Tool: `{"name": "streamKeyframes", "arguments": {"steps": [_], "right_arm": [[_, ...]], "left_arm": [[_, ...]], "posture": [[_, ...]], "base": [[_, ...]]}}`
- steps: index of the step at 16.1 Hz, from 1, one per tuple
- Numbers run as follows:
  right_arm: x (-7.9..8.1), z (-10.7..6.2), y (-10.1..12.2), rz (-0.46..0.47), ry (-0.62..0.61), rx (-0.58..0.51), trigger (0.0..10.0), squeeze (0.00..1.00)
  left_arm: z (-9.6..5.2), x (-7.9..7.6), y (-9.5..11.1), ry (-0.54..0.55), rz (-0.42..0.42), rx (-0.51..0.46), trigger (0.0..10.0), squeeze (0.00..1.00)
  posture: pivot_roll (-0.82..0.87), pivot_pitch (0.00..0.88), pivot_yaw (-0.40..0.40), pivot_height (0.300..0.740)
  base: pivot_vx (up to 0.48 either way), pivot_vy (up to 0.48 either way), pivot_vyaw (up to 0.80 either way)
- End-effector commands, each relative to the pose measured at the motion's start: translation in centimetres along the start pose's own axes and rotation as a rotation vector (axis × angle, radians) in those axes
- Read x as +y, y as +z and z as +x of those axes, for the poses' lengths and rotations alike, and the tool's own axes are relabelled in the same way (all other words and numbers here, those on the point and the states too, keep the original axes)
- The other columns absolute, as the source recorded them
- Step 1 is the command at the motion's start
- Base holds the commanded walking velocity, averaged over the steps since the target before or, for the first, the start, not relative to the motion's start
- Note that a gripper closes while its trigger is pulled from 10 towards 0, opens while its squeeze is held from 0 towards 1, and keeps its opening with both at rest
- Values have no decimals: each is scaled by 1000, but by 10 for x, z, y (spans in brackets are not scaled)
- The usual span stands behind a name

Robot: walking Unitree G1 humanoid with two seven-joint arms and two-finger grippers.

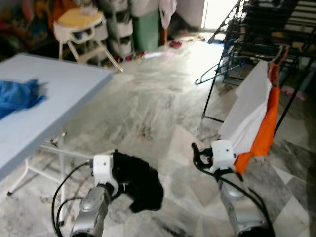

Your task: Hang hanger

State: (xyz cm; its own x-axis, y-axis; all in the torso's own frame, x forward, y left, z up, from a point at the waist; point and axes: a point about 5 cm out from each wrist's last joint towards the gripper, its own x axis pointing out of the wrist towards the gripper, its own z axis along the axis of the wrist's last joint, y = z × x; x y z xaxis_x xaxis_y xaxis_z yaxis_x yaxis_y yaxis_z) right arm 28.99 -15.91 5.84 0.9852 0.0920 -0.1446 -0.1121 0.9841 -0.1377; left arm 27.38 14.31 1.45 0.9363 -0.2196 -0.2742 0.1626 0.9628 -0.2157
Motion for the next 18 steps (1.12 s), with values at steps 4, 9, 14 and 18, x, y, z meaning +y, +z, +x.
{"name": "streamKeyframes", "arguments": {"steps": [4,9,14,18], "right_arm": [[-2,1,4,11,-15,-14,10000,0],[-3,0,4,12,-26,-14,10000,0],[0,-4,1,22,-37,-10,10000,0],[1,-4,1,22,-40,-10,10000,0]], "left_arm": [[2,-4,3,-20,18,-14,10000,0],[4,-6,2,-31,24,-5,10000,0],[6,-8,2,-51,33,1,10000,0],[6,-11,2,-57,37,1,10000,0]], "posture": [[-164,0,66,740],[-171,0,77,740],[-180,0,94,740],[-177,0,93,740]], "base": [[361,308,-269],[353,325,-633],[352,326,-617],[352,326,-259]]}}
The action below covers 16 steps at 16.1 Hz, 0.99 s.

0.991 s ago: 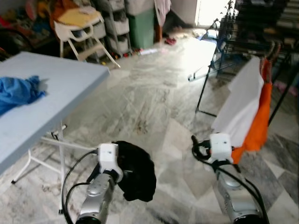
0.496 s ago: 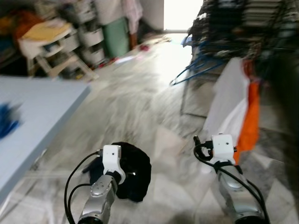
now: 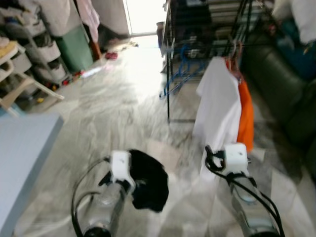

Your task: Hang hanger

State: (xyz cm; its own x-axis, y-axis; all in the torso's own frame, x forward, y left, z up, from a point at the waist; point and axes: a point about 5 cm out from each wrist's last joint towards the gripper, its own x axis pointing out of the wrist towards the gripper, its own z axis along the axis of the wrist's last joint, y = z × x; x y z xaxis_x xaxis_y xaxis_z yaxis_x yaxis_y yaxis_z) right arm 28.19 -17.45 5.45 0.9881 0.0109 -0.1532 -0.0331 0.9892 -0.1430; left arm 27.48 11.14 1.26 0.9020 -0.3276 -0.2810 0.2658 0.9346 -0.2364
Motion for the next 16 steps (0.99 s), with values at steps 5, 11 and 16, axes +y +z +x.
{"name": "streamKeyframes", "arguments": {"steps": [5,11,16], "right_arm": [[16,2,7,-5,49,-24,10000,0],[27,4,8,-35,148,1,10000,0],[29,16,19,-160,283,5,10000,0]], "left_arm": [[-6,16,4,52,28,-22,10000,0],[-5,13,3,141,4,-35,10000,0],[-10,6,-1,173,-1,-58,10000,0]], "posture": [[-173,0,86,740],[-145,0,-6,740],[-91,0,-119,740]], "base": [[353,325,0],[114,96,0],[0,0,0]]}}
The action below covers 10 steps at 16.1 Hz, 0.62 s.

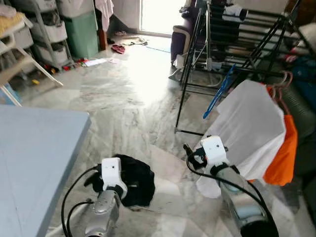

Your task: Hang hanger

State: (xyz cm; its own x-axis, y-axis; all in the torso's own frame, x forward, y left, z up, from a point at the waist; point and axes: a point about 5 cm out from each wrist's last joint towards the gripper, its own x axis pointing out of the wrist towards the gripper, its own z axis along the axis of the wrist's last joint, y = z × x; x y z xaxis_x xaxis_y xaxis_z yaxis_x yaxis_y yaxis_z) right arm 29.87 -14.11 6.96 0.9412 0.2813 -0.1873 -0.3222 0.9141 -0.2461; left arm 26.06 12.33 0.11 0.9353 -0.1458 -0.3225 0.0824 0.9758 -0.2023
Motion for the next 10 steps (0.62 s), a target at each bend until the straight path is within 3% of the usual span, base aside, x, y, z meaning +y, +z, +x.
{"name": "streamKeyframes", "arguments": {"steps": [1,3,6,8,10], "right_arm": [[-2,2,0,-43,26,21,10000,0],[-4,6,8,-119,69,25,10000,0],[-3,8,8,-138,123,58,10000,0],[12,6,-5,-157,187,89,10000,0],[20,4,-11,-141,186,64,10000,0]], "left_arm": [[3,-6,14,-26,40,-66,10000,0],[7,1,22,-25,83,-77,10000,0],[12,5,34,-36,126,-94,10000,0],[12,16,35,23,104,-92,10000,0],[9,19,29,56,90,-85,10000,0]], "posture": [[-94,0,-119,740],[-91,0,-114,740],[-73,0,-92,740],[-67,0,-25,740],[-58,0,-17,740]], "base": [[0,0,0],[0,0,0],[0,0,0],[0,0,0],[0,0,0]]}}
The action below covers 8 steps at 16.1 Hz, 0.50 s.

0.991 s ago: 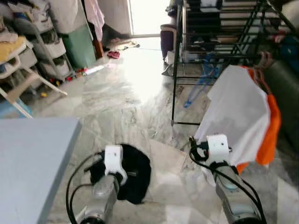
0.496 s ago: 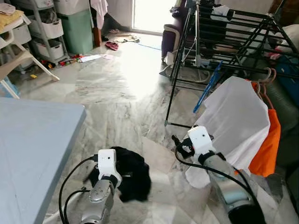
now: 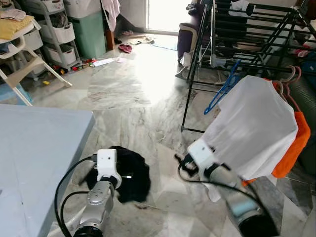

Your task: Hang hanger

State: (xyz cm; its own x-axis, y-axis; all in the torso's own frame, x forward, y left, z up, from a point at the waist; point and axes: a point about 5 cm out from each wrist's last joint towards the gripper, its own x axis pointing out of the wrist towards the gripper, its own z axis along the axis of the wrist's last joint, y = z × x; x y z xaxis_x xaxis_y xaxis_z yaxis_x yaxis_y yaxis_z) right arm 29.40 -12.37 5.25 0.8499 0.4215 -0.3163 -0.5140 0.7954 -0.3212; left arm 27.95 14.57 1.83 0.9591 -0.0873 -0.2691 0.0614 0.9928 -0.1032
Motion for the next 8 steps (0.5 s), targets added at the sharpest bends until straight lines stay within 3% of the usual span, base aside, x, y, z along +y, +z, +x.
{"name": "streamKeyframes", "arguments": {"steps": [1,4,6,8], "right_arm": [[0,0,-2,3,-34,-25,10000,0],[-6,2,-1,107,-166,-50,10000,0],[-12,0,1,98,-239,-84,10000,0],[-20,-6,-5,155,-335,-70,10000,0]], "left_arm": [[-2,1,-3,25,3,-9,10000,0],[-9,2,-13,57,0,7,10000,0],[-11,1,-16,49,20,8,10000,0],[-12,3,-16,44,50,7,10000,0]], "posture": [[-59,0,-17,740],[-66,0,-4,740],[-94,0,16,740],[-106,0,26,740]], "base": [[0,0,0],[0,0,0],[0,0,0],[0,0,0]]}}
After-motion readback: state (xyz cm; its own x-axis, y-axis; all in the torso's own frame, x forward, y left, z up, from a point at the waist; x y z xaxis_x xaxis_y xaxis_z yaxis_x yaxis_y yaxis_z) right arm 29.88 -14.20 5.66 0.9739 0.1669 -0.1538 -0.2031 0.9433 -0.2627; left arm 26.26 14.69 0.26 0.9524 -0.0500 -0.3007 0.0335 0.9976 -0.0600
